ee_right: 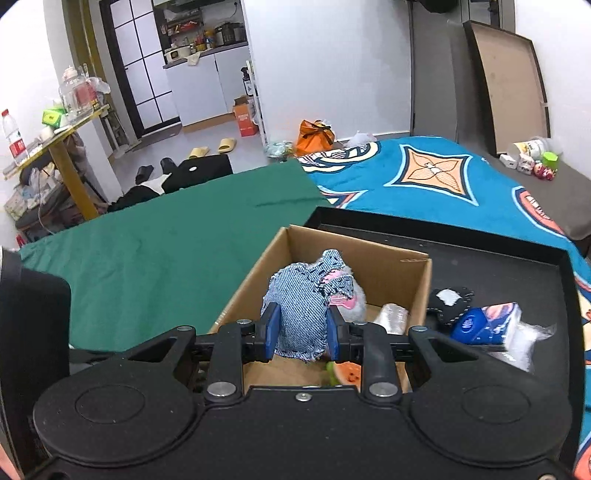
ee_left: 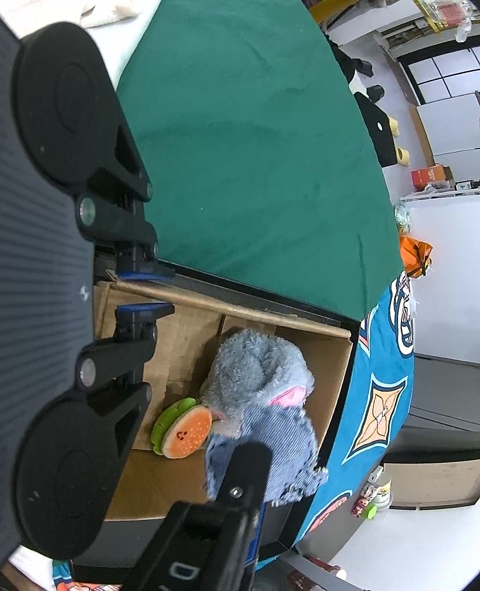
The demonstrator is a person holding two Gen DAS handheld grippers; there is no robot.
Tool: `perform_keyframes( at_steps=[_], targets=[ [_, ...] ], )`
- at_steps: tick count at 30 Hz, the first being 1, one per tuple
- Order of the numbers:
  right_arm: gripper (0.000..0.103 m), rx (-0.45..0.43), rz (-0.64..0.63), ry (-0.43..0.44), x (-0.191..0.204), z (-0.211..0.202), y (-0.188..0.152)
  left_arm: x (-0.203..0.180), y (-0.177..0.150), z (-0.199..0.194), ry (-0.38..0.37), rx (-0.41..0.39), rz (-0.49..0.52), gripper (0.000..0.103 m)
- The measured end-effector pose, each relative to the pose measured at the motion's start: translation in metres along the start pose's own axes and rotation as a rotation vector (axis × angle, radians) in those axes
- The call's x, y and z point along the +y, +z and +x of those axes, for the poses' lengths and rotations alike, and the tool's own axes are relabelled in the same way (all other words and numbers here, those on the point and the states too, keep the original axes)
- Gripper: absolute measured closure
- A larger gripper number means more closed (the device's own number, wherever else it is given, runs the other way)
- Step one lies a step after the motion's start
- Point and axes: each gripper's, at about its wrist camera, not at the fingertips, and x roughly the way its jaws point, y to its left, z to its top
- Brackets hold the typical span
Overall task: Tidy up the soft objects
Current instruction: 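Carry the denim pouch with the right gripper into the box and release, then grasp the clear plastic bag on the tray with the right gripper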
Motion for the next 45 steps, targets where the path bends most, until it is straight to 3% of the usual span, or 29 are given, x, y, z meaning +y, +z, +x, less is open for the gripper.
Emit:
perform_keyframes(
  at_steps=[3, 5, 7, 23, 30, 36, 45],
  targets=[
    [0.075, -0.003, 0.014, 0.025, 0.002, 0.002, 0.003, 0.003, 0.0, 0.0, -0.015, 0.003, -0.018, 0.092],
    [0.067, 0.003, 0.026, 0.045, 0.002, 0.004, 0.003, 0.004, 0.0, -0.001, -0.021, 0.002, -0.022, 0.092],
    [0.046, 0.009, 0.053, 0.048, -0.003, 0.004, 0.001, 0.004, -0.001, -0.002, -0.019, 0.001, -0.021, 0.092],
    [0.046, 0.067, 0.126, -0.036, -0.065, -0.014, -0.022, -0.002, 0.0, -0.005, 0.033, -0.003, 0.011, 0.088],
    [0.039, 0.066, 0.114, -0.056, -0.086, -0.02, -0.024, -0.006, -0.001, -0.006, 0.061, -0.003, 0.038, 0.086],
    [0.031, 0.054, 0.092, -0.072, -0.105, -0.026, -0.023, -0.012, -0.002, -0.009, 0.106, -0.017, 0.065, 0.073],
    [0.029, 0.046, 0.085, -0.071, -0.137, -0.027, -0.023, -0.023, -0.002, -0.011, 0.168, -0.035, 0.108, 0.057]
  ],
)
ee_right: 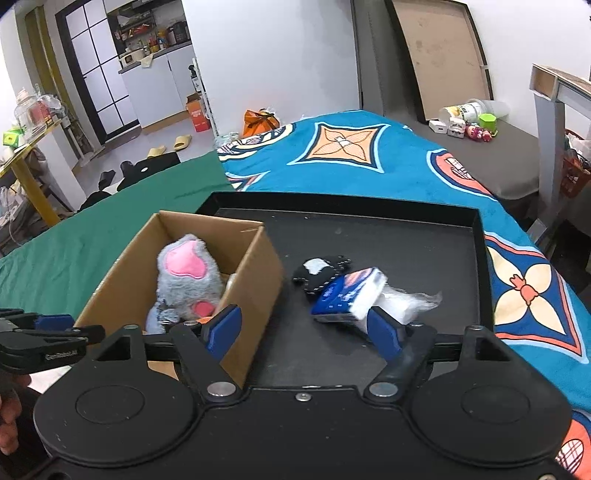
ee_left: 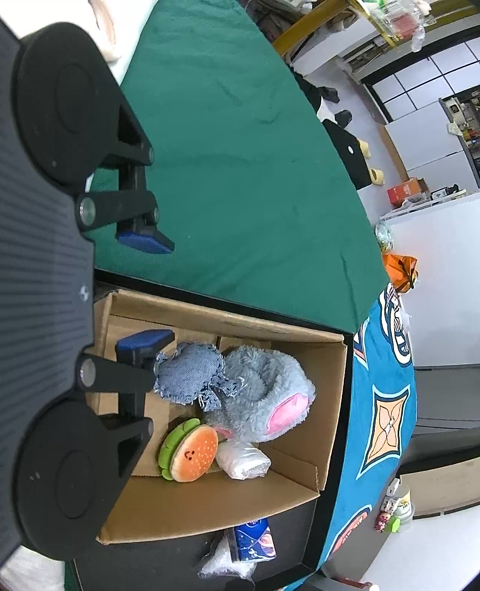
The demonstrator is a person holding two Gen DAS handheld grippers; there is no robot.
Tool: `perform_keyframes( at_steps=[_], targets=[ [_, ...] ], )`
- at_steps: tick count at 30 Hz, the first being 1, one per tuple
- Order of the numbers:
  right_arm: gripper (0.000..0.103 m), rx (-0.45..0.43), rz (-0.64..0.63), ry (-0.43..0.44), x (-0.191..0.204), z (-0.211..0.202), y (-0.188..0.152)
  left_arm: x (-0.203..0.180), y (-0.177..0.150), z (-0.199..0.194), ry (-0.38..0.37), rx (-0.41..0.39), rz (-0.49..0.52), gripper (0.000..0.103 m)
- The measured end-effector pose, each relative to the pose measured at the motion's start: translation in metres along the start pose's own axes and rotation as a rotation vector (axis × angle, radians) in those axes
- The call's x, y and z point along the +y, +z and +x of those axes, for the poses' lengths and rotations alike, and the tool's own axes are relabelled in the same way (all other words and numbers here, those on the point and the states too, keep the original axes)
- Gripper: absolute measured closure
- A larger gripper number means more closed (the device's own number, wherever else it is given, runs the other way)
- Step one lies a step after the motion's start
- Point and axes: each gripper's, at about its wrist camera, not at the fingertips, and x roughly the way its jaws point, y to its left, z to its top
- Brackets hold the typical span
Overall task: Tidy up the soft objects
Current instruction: 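Grasp the clear plastic bag on the tray with the right gripper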
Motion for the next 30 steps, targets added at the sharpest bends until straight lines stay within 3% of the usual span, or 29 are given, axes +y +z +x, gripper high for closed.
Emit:
perform_keyframes(
  at_steps=[7, 17, 24, 30],
  targets=[
    [0.029, -0.04, 0.056, -0.021, -0.027, 0.008, -0.014, -0.006, 0.002, -0.001, 0.029, -0.003, 0.026, 0.05],
    [0.031, -0.045, 0.171, 0.002, -0.049, 0.022, -0.024, -0.008, 0.009, 0.001, 0.065, 0.03, 0.018, 0.049],
    [0.05, -0.045, 0.323, 0.025, -0.08, 0.033, -0.023, -0.021, 0.012, 0.006, 0.122, 0.048, 0.065, 0.049],
    [0.052, -0.021, 0.443, 0.038, -0.108, 0.047, -0.025, -0.033, 0.012, 0.007, 0.166, 0.039, 0.11, 0.049]
  ],
)
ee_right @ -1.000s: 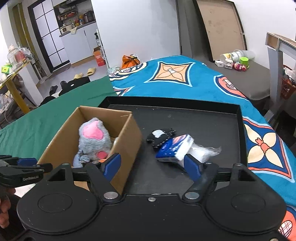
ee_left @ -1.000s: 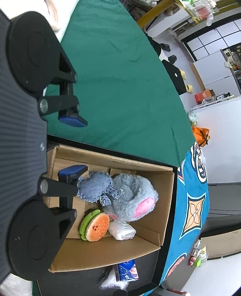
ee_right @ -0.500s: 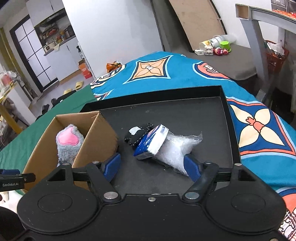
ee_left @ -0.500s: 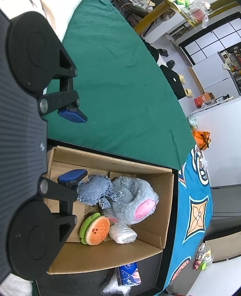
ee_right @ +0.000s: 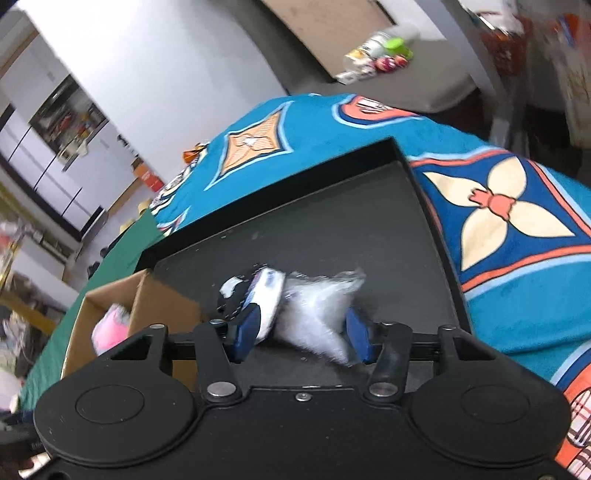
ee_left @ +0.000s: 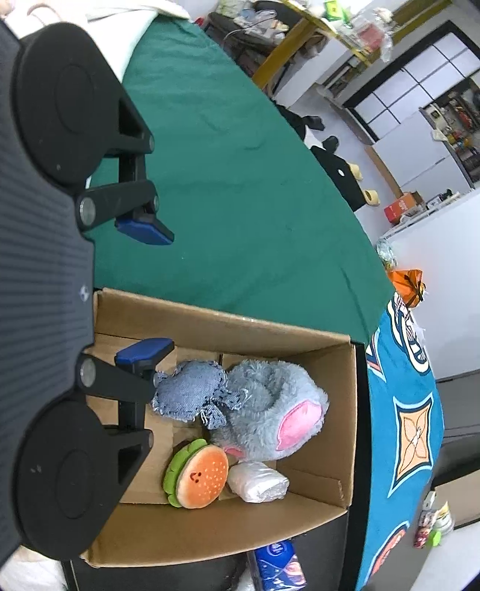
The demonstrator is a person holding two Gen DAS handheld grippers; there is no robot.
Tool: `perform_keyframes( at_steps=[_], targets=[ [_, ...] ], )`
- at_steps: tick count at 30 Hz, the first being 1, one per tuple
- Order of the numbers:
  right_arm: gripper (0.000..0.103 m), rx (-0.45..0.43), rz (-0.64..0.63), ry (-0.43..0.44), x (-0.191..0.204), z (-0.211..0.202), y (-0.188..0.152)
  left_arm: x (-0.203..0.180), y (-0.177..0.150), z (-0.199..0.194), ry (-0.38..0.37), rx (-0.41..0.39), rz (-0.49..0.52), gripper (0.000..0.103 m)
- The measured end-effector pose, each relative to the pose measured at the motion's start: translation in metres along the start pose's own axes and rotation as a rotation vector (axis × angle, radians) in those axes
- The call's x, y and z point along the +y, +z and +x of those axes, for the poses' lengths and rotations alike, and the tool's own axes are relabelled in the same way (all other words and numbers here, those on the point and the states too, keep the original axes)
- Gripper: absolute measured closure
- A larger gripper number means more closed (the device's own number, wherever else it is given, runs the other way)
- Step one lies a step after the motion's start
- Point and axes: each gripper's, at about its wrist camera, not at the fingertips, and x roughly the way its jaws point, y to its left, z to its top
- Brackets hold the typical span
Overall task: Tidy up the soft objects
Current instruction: 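Grasp the clear plastic bag on the tray with the right gripper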
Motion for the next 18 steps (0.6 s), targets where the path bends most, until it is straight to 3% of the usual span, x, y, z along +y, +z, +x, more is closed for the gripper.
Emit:
perform_keyframes(
  at_steps=[11, 18],
  targets=[
    [0.053, 0.053, 0.087, 0.037, -0.016, 0.022, 0.004, -0.016, 0.002, 0.002, 0.063, 0.0, 0.053, 0.049],
    [0.074, 0.139, 0.109, 0.054, -0.021, 0.04, -0.004, -0.024, 0.003, 0.003, 0.07, 0.012, 0.094, 0.049]
  ],
)
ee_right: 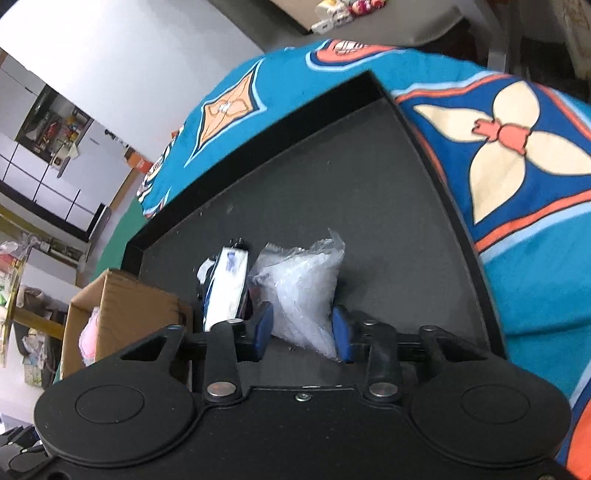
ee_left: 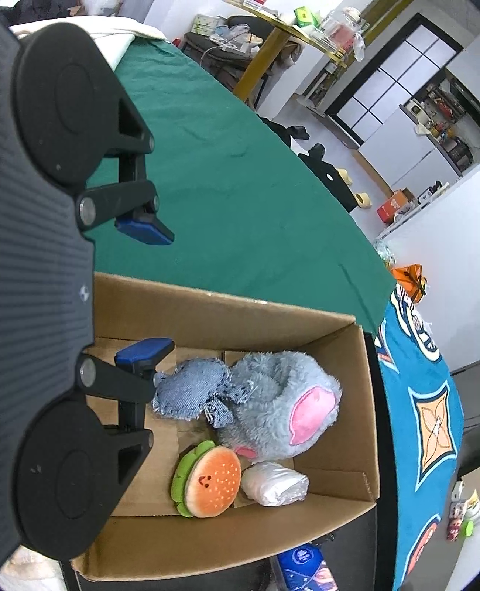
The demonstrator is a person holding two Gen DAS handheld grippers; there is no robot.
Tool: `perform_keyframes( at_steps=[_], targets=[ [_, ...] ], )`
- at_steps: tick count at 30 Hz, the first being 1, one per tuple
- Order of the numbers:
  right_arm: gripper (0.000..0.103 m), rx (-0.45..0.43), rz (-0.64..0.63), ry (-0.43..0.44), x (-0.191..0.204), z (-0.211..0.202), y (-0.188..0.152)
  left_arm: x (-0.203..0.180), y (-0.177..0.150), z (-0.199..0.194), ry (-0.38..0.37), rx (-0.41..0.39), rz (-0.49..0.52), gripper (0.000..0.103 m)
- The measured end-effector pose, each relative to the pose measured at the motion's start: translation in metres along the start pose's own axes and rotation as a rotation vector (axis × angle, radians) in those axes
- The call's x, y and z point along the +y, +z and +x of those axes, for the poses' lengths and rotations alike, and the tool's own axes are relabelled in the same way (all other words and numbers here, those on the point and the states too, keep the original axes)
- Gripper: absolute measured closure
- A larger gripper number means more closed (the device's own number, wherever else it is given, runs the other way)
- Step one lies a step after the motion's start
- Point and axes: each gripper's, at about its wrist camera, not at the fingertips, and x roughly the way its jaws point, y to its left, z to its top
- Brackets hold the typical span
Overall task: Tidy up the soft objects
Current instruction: 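Grasp the clear plastic bag on the tray with the right gripper, then carry the plastic bag with the right gripper into the box and release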
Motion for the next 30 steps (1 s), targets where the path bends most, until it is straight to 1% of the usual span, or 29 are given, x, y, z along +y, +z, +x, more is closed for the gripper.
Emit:
perform_keyframes(
  at_steps=[1, 2, 4, 7, 15, 20, 30],
  targets=[
    [0.079, 0.003, -0.007, 0.004, 0.001, 0.0, 0.0, -0.002, 0.0, 0.0, -0.002, -0.001, 0.01, 0.049],
    [0.08, 0.005, -0.02, 0.001, 0.003, -0.001, -0.001, -0.002, -0.001, 0.0, -0.004, -0.002, 0.017, 0.049],
    [0.086, 0.007, -0.041, 0.001, 0.006, -0.002, -0.003, -0.003, -0.003, -0.002, 0.0, -0.006, 0.027, 0.049],
    [0.089, -0.006, -0.038, 0.006, 0.005, -0.007, -0.003, -0.001, -0.004, -0.004, -0.007, -0.009, 0.023, 0.049],
    [0.089, -0.054, -0.014, -0.013, -0.003, -0.027, -0.002, -0.003, -0.005, -0.007, -0.014, -0.026, 0.032, 0.049],
    [0.089, -0.083, -0.021, -0.03, -0.002, -0.04, -0.003, 0.001, -0.007, -0.011, -0.055, -0.046, 0.025, 0.049],
    [0.089, -0.146, -0.063, -0.028, 0.009, -0.073, -0.006, 0.01, -0.009, -0.015, -0.093, -0.07, -0.017, 0.049]
  ],
)
